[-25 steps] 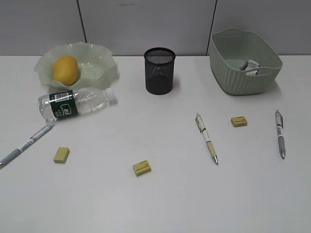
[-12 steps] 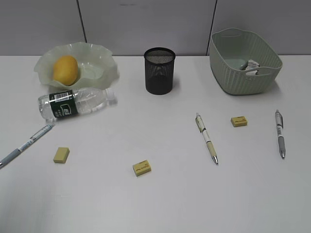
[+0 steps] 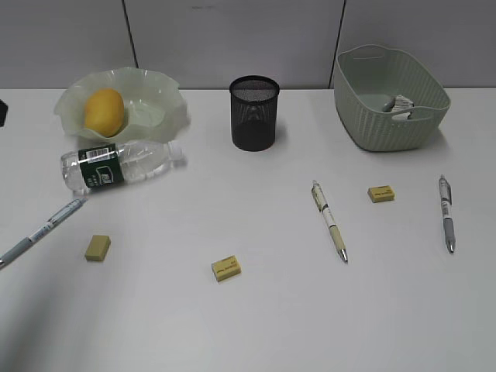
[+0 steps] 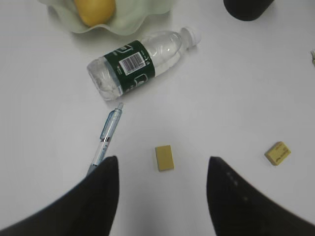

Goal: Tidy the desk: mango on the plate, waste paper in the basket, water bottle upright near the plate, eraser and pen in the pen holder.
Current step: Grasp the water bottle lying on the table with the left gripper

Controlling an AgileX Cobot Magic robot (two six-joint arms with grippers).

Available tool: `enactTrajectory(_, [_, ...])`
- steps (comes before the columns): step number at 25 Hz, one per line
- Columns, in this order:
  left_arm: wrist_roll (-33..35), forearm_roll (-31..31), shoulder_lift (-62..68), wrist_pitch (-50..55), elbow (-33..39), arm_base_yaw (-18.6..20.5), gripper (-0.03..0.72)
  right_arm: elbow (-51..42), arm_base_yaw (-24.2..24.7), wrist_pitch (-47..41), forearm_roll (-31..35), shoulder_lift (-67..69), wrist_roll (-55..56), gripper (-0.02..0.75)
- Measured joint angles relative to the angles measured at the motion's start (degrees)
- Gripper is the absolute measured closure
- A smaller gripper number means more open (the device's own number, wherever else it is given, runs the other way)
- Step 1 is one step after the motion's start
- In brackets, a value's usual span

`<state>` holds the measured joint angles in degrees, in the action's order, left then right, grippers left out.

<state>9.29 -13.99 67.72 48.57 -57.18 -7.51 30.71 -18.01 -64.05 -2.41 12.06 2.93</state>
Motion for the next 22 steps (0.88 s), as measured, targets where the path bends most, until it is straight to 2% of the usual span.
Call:
enactTrajectory(7, [7.19,0.0,14.56,9.01,-14.71,-1.01,0.253,0.0,0.0,0.0,0.0,0.0,0.0,0.209])
enactTrajectory(15, [14.23,-0.04,27.94,12.94,-26.57,-7.52,0.22,0.0,0.0,0.0,0.0,0.0,0.0,0.21])
enactTrajectory(22, [17.0,0.86,40.71,18.76,-36.04,-10.07,0.184,0.0,-0.02,0.0,0.0,0.0,0.0,0.21])
